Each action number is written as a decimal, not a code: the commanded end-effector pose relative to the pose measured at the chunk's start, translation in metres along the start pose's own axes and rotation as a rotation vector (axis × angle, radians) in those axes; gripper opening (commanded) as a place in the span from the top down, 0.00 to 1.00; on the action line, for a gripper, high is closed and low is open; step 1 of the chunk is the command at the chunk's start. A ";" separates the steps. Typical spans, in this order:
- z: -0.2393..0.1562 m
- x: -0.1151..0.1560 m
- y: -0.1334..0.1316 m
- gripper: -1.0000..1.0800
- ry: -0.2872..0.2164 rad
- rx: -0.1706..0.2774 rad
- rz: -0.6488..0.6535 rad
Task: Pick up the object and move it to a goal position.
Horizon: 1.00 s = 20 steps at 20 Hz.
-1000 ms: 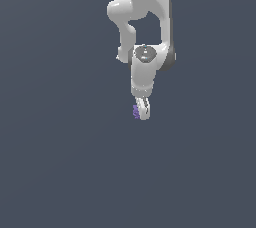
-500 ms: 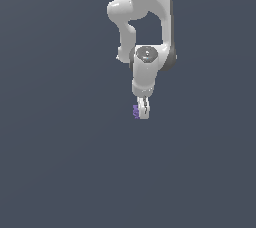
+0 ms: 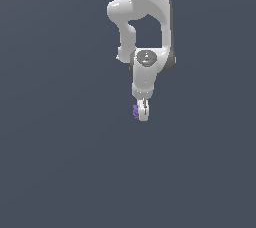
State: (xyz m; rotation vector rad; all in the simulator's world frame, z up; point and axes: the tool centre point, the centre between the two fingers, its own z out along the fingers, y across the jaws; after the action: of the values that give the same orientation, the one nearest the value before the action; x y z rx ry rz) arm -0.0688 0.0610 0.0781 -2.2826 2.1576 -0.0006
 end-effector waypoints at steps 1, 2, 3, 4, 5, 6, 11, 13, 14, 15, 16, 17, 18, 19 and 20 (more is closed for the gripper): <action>0.012 0.000 0.001 0.04 0.000 -0.001 0.001; 0.017 0.000 0.001 0.04 0.000 -0.001 0.002; 0.022 0.000 0.001 0.04 0.000 -0.001 0.002; 0.026 0.000 0.001 0.04 0.000 -0.001 0.003; 0.029 0.000 0.001 0.04 0.000 -0.001 0.003; 0.032 0.000 0.001 0.04 0.000 -0.001 0.003; 0.036 0.000 0.000 1.00 0.000 -0.001 0.003; 0.036 0.000 0.000 1.00 0.000 -0.001 0.003; 0.036 0.000 0.000 1.00 0.000 -0.001 0.003; 0.036 0.000 0.000 1.00 0.000 -0.001 0.003; 0.036 0.000 0.000 1.00 0.000 -0.001 0.003; 0.036 0.000 0.000 1.00 0.000 -0.001 0.003; 0.036 0.000 0.000 1.00 0.000 -0.001 0.003; 0.036 0.000 0.000 1.00 0.000 -0.001 0.003; 0.036 0.000 0.000 1.00 0.000 -0.001 0.003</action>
State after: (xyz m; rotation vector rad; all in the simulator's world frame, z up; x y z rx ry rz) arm -0.0686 0.0612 0.0430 -2.2790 2.1606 -0.0016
